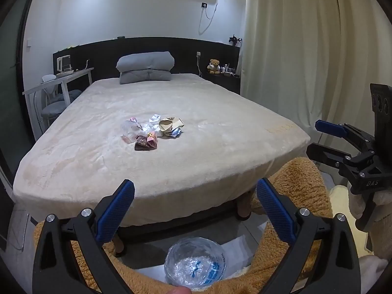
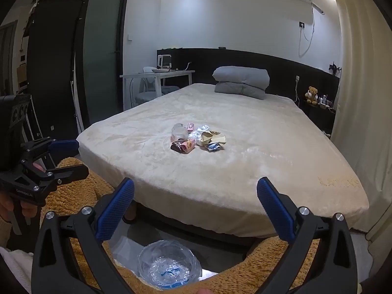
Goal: Collect trash
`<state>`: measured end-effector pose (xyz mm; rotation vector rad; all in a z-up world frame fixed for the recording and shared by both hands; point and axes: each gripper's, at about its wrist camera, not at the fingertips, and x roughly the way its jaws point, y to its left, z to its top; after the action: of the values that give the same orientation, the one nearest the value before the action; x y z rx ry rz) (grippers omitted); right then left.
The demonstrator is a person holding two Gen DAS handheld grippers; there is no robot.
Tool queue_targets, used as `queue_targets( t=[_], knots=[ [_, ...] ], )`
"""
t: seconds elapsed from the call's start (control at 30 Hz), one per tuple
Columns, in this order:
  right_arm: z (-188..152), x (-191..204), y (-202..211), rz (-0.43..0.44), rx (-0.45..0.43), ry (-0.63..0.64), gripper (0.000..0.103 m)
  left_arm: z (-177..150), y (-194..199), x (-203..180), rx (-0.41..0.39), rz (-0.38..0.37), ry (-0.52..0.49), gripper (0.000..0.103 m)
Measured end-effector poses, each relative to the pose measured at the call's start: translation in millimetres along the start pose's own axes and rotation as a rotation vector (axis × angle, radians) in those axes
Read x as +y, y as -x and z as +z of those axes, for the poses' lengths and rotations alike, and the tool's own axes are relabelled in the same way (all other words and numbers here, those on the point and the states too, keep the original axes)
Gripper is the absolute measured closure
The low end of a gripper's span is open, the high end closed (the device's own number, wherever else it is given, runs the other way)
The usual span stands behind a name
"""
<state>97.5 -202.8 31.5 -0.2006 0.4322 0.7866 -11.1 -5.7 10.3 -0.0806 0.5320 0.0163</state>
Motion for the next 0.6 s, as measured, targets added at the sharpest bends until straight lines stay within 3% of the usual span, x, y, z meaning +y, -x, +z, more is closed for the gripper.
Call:
queue_targets(
  t=[0.33, 0.6],
  knots=[
    [7, 3, 18, -0.004, -0.020, 0.006, 0.004, 0, 6, 2, -0.002, 0.030, 0.027, 0.006],
    [7, 0, 21, 0.008, -0.008, -0.010, 0.004, 0, 7, 2, 0.012, -0.031, 0.043, 0.006]
  ],
)
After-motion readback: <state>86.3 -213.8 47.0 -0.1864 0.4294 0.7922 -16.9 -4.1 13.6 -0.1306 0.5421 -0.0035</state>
